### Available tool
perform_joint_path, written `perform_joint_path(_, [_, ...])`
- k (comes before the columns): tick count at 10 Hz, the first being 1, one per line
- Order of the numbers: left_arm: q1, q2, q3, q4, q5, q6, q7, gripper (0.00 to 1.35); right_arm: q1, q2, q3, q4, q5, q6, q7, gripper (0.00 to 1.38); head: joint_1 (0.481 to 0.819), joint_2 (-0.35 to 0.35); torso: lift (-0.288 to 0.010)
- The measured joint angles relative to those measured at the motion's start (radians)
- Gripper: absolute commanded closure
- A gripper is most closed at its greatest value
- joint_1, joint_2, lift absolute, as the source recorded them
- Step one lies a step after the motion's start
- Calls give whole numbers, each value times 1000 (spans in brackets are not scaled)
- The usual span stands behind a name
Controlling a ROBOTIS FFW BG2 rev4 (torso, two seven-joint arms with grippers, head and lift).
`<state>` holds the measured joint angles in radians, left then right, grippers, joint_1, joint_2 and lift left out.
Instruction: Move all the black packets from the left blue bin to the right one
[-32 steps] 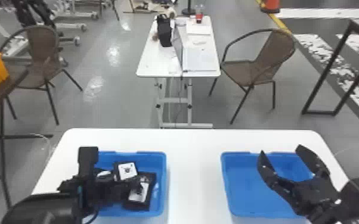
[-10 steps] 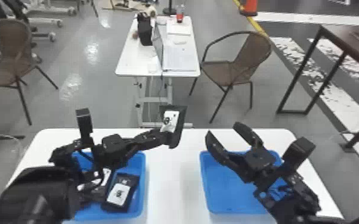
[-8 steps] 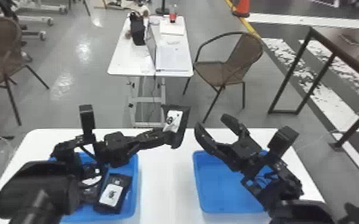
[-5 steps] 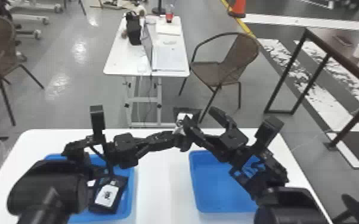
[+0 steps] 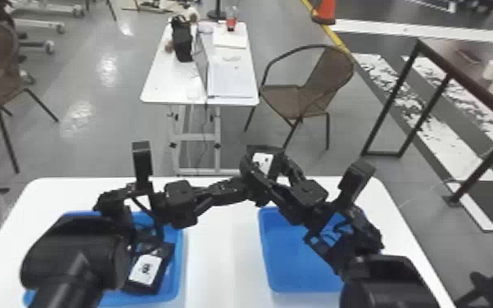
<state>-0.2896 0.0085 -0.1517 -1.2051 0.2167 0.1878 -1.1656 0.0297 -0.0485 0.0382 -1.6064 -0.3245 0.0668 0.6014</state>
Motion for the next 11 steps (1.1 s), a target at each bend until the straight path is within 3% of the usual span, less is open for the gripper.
perform_joint_path(1, [0, -1, 2, 1, 1, 1, 0, 1220, 0, 0, 0, 5, -16, 1, 0, 1292, 695, -136, 0])
perform_joint_path(3, [3, -4, 14, 1, -1, 2, 0, 1216, 2, 1, 1, 7, -22, 0, 1, 1276, 695, -132, 0])
perform_joint_path(4, [6, -4, 21, 1, -1, 2, 7, 986, 4, 1, 1, 9, -26, -1, 1, 1276, 695, -129, 0])
perform_joint_path(6, [43, -8, 63, -1, 5, 14, 65, 202, 8, 1, -10, 29, -46, -12, 0, 1276, 695, -119, 0])
perform_joint_path(7, [77, -7, 101, -20, 2, 32, 97, 70, 8, 1, -31, 47, -48, -14, 0, 1276, 695, -113, 0])
perform_joint_path(8, [119, -1, 142, -59, -1, 48, 128, 111, 7, 1, -61, 80, -47, -15, 0, 1276, 695, -106, 0])
perform_joint_path(9, [159, 11, 185, -106, -2, 62, 148, -2, 3, 0, -94, 130, -48, -14, 0, 1276, 695, -98, 0])
perform_joint_path(11, [233, 27, 279, -201, -7, 91, 206, -2, -24, -24, -145, 283, -57, -9, 0, 1276, 695, -86, 0])
